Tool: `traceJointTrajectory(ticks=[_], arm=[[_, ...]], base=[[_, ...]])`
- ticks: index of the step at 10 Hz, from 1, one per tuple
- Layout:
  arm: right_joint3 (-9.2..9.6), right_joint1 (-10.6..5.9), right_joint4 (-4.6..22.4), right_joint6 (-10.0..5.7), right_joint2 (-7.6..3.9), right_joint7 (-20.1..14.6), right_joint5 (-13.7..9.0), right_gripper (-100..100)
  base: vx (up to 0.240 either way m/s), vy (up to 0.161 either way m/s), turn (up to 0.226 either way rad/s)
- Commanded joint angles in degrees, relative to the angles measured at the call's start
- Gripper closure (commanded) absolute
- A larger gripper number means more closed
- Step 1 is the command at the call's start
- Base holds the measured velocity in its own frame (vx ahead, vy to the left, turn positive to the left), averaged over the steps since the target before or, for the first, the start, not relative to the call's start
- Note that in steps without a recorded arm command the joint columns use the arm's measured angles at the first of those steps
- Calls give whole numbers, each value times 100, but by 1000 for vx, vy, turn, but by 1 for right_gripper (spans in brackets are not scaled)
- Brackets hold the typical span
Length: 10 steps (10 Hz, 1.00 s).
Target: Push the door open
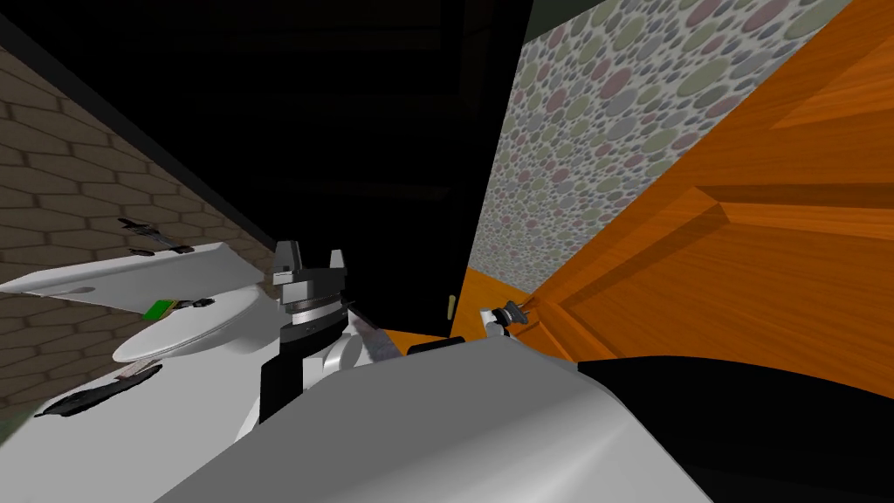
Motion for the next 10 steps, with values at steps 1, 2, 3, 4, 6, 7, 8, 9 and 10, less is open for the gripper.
traceJointTrajectory(ticks=[1,2,3,4,6,7,8,9,10], arm=[[-42,52,-57,-12,-16,19,-28,100],[-80,49,-44,-55,-82,19,-56,100],[-119,46,-32,-98,-149,19,-85,100],[-119,46,-32,-98,-149,19,-85,100],[-136,43,-26,-118,-172,19,-99,100],[-136,43,-26,-118,-172,19,-99,100],[-188,32,-7,-180,-244,19,-140,100],[-188,32,35,-180,-244,19,-140,100],[-188,32,-38,-180,-244,19,-140,100]], base=[[-241,-35,173],[-222,-39,150],[-234,-48,148],[-150,-26,83],[-27,-4,29],[18,9,-64],[-75,-9,130],[-75,-29,128],[-23,-22,1]])
